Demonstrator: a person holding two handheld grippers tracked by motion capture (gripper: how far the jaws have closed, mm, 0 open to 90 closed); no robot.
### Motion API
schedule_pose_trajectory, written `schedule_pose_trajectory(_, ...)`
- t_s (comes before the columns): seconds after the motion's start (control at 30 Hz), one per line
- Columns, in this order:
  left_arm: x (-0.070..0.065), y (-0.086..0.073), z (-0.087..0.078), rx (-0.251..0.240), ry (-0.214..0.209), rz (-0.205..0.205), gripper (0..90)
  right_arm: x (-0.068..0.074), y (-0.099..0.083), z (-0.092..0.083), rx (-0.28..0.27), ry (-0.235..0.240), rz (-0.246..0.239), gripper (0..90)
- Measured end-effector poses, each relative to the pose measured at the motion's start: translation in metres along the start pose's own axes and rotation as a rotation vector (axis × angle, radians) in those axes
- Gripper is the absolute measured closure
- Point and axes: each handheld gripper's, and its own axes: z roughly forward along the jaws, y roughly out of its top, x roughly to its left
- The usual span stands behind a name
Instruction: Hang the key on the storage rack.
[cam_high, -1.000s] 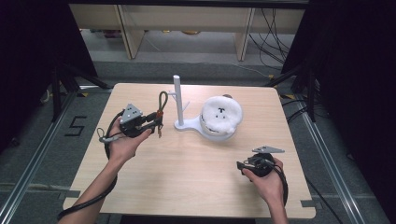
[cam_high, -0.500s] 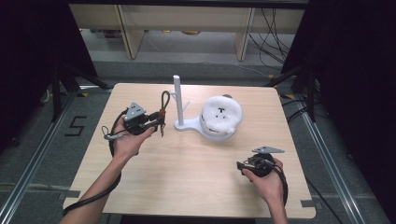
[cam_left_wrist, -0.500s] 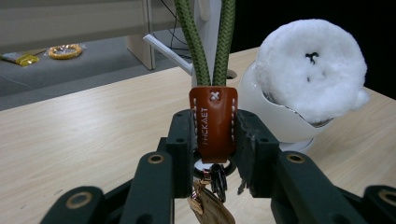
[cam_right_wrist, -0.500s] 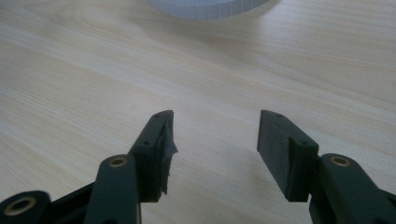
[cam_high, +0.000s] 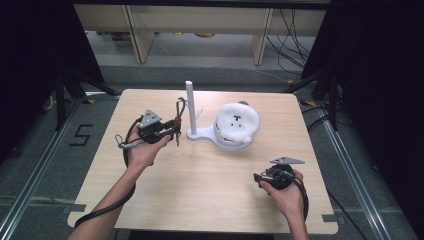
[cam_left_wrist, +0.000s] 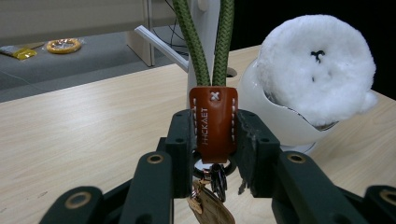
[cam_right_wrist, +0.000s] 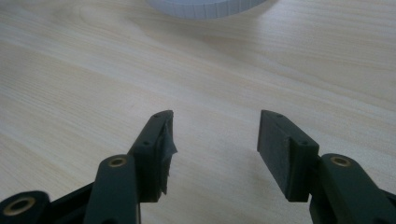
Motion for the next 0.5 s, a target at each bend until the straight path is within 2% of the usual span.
schedule_pose_trajectory(0.33, -0.002, -0.001, 0.012, 0.007, 0.008, -0.007, 67.1, -0.001, 0.000, 0.000, -0.005, -0.002, -0.008, 46.5)
schedule_pose_trajectory(0.5, -0.003, -0.003, 0.017, 0.011, 0.017, 0.015, 66.7, 0.000, -0.001, 0.000, 0.001, -0.005, 0.007, 46.4)
